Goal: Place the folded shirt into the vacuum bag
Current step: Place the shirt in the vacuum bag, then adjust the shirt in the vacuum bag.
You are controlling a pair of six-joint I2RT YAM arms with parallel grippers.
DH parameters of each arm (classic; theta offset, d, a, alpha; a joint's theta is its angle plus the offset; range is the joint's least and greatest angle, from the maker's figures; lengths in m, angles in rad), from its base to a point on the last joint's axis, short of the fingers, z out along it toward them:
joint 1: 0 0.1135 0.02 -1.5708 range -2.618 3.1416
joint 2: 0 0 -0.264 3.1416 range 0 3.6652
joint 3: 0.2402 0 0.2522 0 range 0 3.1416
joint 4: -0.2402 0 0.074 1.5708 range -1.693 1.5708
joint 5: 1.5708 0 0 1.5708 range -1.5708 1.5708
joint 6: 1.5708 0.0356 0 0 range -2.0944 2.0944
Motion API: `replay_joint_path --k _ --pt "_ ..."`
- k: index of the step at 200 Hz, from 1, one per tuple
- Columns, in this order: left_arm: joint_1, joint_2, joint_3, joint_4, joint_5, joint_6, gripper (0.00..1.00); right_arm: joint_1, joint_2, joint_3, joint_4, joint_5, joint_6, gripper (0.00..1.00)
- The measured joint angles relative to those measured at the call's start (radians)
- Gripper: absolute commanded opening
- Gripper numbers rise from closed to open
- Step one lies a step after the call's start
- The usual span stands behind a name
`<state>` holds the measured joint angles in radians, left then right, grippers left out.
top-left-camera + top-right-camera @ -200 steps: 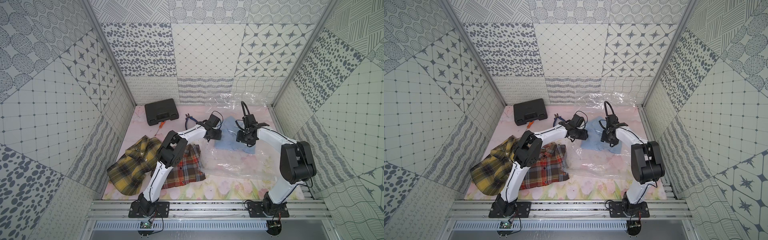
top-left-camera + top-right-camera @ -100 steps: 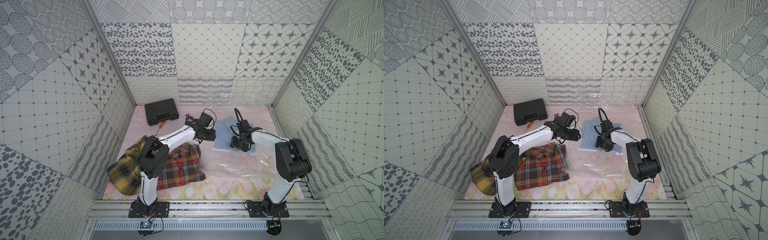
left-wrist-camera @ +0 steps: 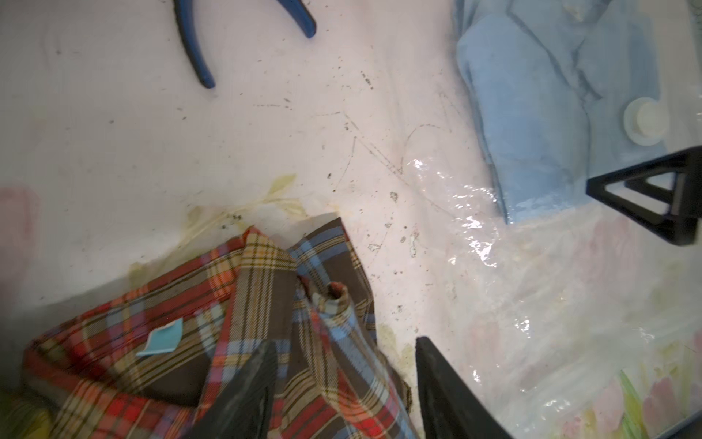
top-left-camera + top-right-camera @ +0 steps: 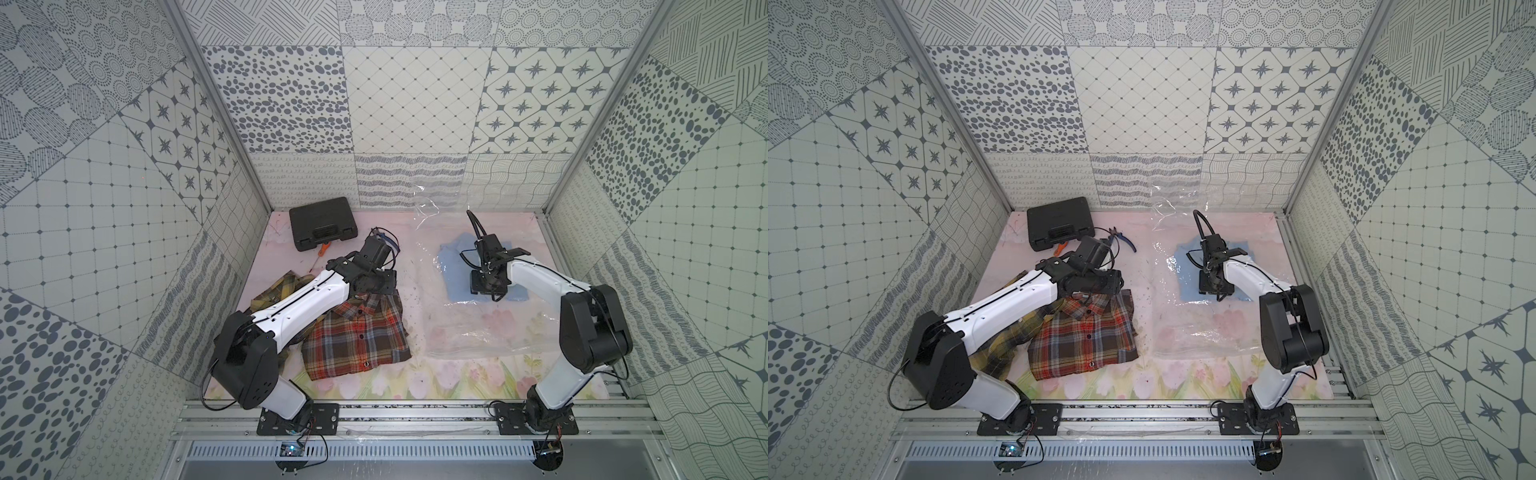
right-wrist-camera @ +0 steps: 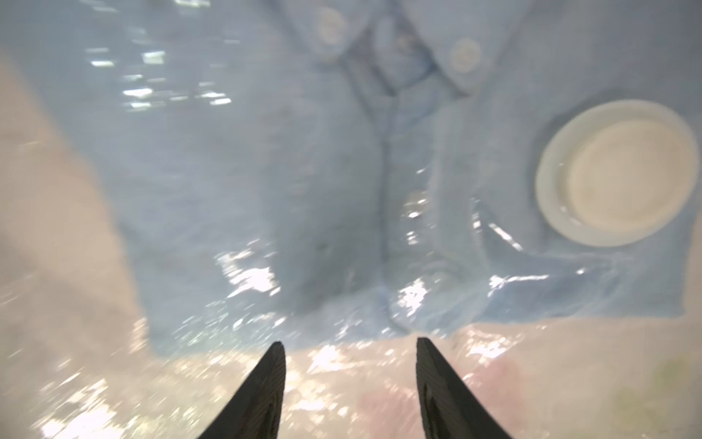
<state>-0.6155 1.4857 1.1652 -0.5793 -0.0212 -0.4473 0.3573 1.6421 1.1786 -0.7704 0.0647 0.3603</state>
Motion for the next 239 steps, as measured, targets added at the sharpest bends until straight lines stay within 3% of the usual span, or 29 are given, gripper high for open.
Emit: replay_joint_path --k 31,49,69,161,185,212,239 --pt "0.056 -0.085 -0.055 -0.057 -0.042 -0.011 0.59 0.226 -0.123 0.012 0.052 -0.122 0.121 0.67" --pt "0.090 -0.125 -0.074 -0.084 -0.057 -0.017 0.59 0.359 -0.105 0.010 0.100 -0.168 0.204 0.74" --pt "0.114 -0.155 -0.085 -0.099 -0.067 -0.022 0.59 0.469 -0.043 0.010 0.138 -0.185 0.282 0.75" --pt "0.171 -0.251 -0.136 -0.121 -0.084 -0.043 0.58 0.554 0.251 0.061 0.266 -0.214 0.445 0.66" --pt "0.177 -0.257 -0.145 -0.120 -0.082 -0.043 0.57 0.577 0.285 0.083 0.291 -0.221 0.471 0.53" --pt "0.180 -0.261 -0.151 -0.119 -0.079 -0.043 0.58 0.585 0.298 0.086 0.322 -0.222 0.482 0.18" --pt "0.183 -0.274 -0.153 -0.119 -0.079 -0.042 0.57 0.581 0.304 0.122 0.298 -0.236 0.455 0.00"
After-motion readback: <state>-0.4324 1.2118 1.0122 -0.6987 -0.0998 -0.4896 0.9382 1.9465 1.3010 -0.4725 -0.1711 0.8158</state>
